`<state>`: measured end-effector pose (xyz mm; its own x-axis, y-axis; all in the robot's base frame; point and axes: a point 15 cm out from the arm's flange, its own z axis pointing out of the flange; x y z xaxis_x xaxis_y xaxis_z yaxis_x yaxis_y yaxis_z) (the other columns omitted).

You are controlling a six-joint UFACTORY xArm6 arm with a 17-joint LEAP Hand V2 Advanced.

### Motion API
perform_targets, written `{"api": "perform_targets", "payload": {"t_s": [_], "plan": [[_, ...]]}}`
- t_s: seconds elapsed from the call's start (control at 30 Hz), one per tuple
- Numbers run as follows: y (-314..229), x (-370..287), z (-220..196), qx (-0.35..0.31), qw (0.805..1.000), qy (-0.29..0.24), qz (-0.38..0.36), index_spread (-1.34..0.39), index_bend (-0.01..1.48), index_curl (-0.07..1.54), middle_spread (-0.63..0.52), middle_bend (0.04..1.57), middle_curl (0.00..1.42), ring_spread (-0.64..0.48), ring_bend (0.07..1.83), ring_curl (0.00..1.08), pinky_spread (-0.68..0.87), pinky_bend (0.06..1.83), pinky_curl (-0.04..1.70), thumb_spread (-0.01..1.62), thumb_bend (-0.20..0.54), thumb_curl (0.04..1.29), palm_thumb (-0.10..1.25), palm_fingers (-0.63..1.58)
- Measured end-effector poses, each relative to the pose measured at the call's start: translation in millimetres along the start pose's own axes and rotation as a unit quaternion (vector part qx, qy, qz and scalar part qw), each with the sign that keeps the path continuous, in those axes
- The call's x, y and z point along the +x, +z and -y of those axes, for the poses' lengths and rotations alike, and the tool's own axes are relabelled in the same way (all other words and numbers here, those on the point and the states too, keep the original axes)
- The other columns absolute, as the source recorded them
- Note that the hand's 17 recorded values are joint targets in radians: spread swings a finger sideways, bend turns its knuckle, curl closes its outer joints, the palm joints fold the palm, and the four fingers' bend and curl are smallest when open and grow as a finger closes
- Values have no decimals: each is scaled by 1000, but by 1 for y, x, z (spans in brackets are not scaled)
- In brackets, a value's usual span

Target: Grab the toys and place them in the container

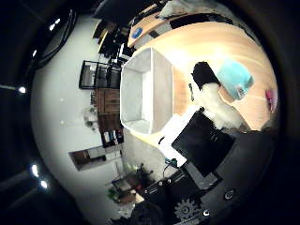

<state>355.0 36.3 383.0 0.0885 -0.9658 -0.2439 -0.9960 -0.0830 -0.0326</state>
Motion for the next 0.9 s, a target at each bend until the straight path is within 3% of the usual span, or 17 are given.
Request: {"api": "perform_targets", "payload": {"t_s": [0.33,0.63,0.9], "plan": [[14,15,-4,-48,999,13,2,-628,349,432,-371,179,268,-327,699,162,75,627,2,1022,-22,519,661,533],[29,57,13,-40,998,23,-30,-611,264,403,-342,174,266,-318,685,163,102,661,-1,1006,-32,501,634,448],[93,97,12,-67,997,35,-34,-610,258,400,-332,174,261,-314,678,167,123,665,-1,1001,-29,488,614,437]]}}
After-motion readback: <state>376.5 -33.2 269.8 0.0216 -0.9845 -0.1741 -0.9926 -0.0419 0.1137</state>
